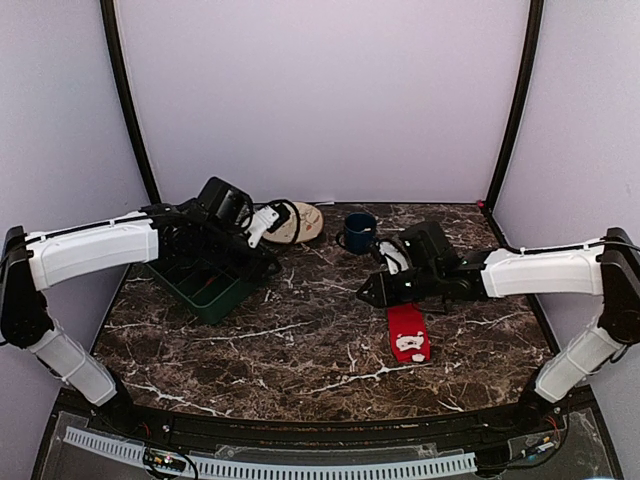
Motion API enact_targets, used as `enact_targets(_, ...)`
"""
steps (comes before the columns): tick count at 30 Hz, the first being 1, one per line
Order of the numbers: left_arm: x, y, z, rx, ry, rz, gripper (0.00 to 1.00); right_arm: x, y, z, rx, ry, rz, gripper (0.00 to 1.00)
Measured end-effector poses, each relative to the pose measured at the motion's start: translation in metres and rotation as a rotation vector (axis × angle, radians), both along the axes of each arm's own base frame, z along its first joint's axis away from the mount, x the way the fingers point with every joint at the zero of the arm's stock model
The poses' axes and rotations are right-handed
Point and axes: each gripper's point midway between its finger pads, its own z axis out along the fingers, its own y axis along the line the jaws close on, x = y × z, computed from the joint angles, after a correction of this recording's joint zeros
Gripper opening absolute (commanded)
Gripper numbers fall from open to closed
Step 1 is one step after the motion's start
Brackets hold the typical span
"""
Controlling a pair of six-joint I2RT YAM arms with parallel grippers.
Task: Roll the socks
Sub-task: Move the sock to the center of the board.
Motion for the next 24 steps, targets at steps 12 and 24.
enact_targets(12, -0.063, -0.091, -0.046, -0.148, 0.065, -0.265, 0.44, -0.033, -0.081, -0.056, -0.254, 0.146, -0.249, 0.01)
enact_targets(24, -0.117, -0.171, -0.072, -0.31, 0.128, -0.534, 0.43, -0.024, -0.1, -0.074, -0.34, 0.149, -0.365, 0.0)
